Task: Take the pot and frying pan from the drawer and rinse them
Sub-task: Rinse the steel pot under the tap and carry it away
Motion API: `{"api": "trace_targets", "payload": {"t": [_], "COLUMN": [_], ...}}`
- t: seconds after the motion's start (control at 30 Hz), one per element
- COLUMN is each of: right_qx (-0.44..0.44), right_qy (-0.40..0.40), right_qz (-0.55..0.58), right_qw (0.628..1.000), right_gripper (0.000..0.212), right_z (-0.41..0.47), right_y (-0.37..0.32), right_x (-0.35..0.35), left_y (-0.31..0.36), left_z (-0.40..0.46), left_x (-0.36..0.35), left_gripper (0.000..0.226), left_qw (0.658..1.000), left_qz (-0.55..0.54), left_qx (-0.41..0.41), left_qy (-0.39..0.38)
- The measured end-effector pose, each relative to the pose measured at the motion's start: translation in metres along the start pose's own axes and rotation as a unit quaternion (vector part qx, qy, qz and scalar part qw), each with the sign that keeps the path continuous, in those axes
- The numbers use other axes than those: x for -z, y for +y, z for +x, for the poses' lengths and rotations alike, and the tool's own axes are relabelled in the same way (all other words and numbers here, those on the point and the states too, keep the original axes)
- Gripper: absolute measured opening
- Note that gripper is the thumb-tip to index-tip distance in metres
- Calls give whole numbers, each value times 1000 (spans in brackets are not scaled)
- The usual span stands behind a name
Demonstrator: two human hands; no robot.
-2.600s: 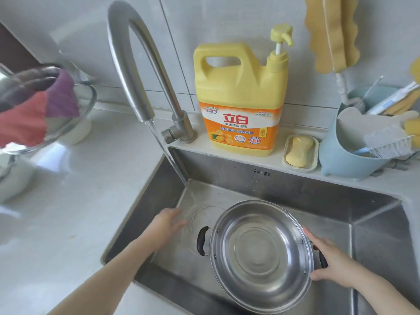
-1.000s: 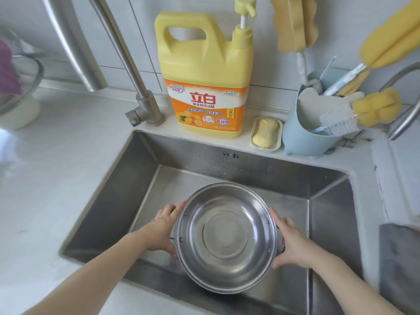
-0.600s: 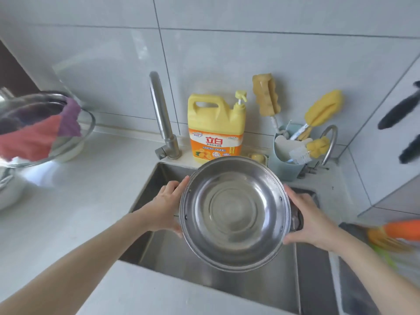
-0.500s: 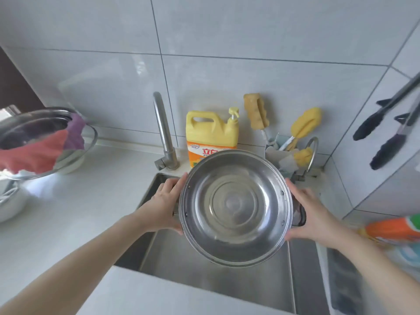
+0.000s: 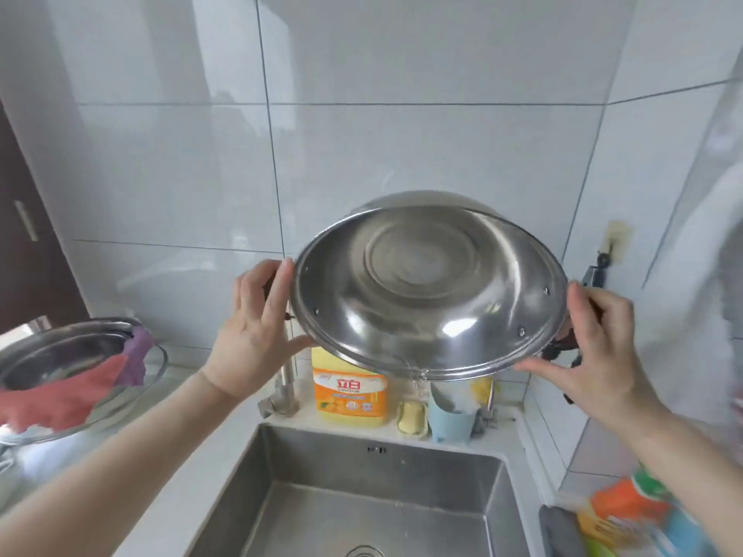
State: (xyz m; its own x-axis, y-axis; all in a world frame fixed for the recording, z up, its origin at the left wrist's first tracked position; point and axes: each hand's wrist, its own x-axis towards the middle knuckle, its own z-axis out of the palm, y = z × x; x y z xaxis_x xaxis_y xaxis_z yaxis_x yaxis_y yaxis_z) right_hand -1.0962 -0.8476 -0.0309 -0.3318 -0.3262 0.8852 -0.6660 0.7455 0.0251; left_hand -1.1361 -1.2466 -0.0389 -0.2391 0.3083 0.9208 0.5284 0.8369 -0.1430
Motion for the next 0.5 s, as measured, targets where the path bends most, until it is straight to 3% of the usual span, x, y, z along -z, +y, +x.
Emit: {"api": "trace_targets", "payload": {"t": [0.17,0.5], "right_qx": [69,76], "right_qy": [67,74], "right_qz": [-35,-57], "right_qw": [995,993], "right_gripper": [131,132], "right_z": [43,62], "right_y": [-1,6], "right_x": [12,1], "left_y": [-17,-33], "left_z": [47,60], "left_x": [16,15], "left_gripper": [92,97], "left_qw": [996,996], "left_qz": [46,58], "left_qx": [-47,-47], "left_qy": [62,50]}}
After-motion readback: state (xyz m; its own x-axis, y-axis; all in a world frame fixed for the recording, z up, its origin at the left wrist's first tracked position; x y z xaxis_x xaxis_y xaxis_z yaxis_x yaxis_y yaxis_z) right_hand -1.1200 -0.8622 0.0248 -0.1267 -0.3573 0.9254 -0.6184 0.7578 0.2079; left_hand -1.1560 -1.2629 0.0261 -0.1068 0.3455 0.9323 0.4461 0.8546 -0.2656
